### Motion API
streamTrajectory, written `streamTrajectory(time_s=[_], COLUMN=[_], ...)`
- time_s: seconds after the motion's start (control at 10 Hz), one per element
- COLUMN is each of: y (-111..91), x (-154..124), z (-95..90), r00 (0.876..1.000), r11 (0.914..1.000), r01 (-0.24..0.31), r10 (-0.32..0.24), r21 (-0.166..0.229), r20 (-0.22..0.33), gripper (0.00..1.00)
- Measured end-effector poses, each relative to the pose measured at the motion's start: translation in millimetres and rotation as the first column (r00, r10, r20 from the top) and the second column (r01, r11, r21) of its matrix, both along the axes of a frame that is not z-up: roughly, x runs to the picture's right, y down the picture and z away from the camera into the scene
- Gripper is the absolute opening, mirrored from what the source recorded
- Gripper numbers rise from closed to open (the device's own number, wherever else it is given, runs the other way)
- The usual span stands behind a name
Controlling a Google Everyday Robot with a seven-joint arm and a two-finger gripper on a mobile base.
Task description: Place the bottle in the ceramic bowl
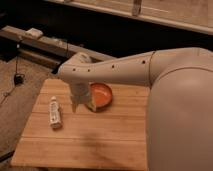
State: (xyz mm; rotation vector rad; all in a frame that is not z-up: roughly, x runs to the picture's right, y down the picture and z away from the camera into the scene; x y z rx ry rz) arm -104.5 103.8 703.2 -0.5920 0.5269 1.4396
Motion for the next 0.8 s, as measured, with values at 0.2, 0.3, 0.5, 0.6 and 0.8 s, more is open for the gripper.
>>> streamTrajectory(time_s=[0.2, 0.3, 0.5, 0.6, 0.8], y=[3, 8, 16, 23, 34], x=[-2, -15, -54, -85, -121], z=[1.3, 1.8, 3.6, 4.2, 8.9], r00=[1.000, 0.999, 0.992, 0.984, 0.973], r11=[0.9998, 0.9990, 0.9948, 0.9907, 0.9867], r01=[0.021, 0.044, 0.101, 0.136, 0.163], r10=[-0.021, -0.044, -0.101, -0.136, -0.162], r21=[-0.006, -0.008, 0.004, 0.012, 0.008], r20=[0.002, 0.023, 0.077, 0.113, 0.166], gripper=[0.65, 0.65, 0.65, 0.65, 0.65])
